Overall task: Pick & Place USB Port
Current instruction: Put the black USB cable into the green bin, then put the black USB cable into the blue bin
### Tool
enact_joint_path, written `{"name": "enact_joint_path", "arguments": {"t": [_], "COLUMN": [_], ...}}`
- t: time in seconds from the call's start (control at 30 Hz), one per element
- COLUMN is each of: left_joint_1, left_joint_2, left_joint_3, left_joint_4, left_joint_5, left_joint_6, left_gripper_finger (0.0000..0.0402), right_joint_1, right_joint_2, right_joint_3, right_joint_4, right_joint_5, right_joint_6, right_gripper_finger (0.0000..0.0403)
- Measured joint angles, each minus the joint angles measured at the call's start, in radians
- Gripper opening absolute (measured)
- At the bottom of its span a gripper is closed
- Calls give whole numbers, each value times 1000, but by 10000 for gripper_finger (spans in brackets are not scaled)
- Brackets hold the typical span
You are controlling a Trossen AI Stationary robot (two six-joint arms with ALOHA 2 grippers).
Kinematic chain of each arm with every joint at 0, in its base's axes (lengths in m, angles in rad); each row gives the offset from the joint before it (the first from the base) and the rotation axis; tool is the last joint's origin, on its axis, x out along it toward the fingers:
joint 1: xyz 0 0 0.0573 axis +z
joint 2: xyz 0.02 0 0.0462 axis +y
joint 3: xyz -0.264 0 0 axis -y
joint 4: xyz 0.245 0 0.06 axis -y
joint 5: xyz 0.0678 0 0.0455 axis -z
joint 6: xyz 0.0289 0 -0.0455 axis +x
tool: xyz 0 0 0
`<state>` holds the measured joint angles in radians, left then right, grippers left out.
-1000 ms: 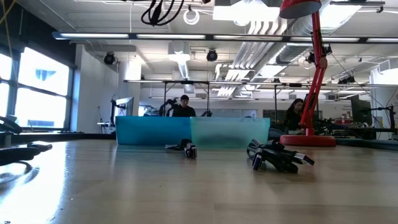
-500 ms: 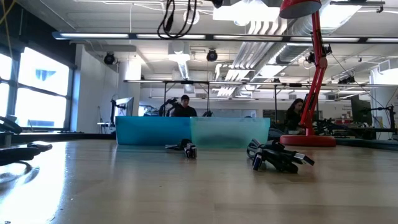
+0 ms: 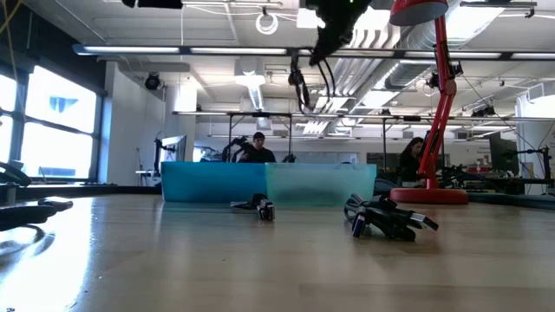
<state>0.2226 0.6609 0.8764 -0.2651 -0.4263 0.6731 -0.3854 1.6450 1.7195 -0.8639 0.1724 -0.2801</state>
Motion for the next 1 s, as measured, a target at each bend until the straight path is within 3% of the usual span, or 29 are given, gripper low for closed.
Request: {"name": "enact_joint_path", "arguments": {"t": [0.27, 0.63, 0.9, 1.0], "left_joint_1": [0, 0, 0, 0], "left_joint_2": [-9, -9, -9, -9], "left_joint_3": [0, 0, 0, 0], "left_joint_4": [-120, -237, -270, -271], "left_joint_5": [0, 35, 51, 50], "left_joint_6": [-2, -88, -106, -105], "left_gripper_finger": [140, 140, 140, 140], "right_joint_1": [-48, -47, -47, -47], "right_joint_2": [143, 323, 327, 314], "right_joint_3": [0, 0, 0, 0], "right_joint_4": [-96, -134, -93, -85], "right_joint_5": [-158, -213, -202, -153], "right_joint_6": [40, 39, 64, 77], "right_gripper_finger": [3, 9, 109, 151]}}
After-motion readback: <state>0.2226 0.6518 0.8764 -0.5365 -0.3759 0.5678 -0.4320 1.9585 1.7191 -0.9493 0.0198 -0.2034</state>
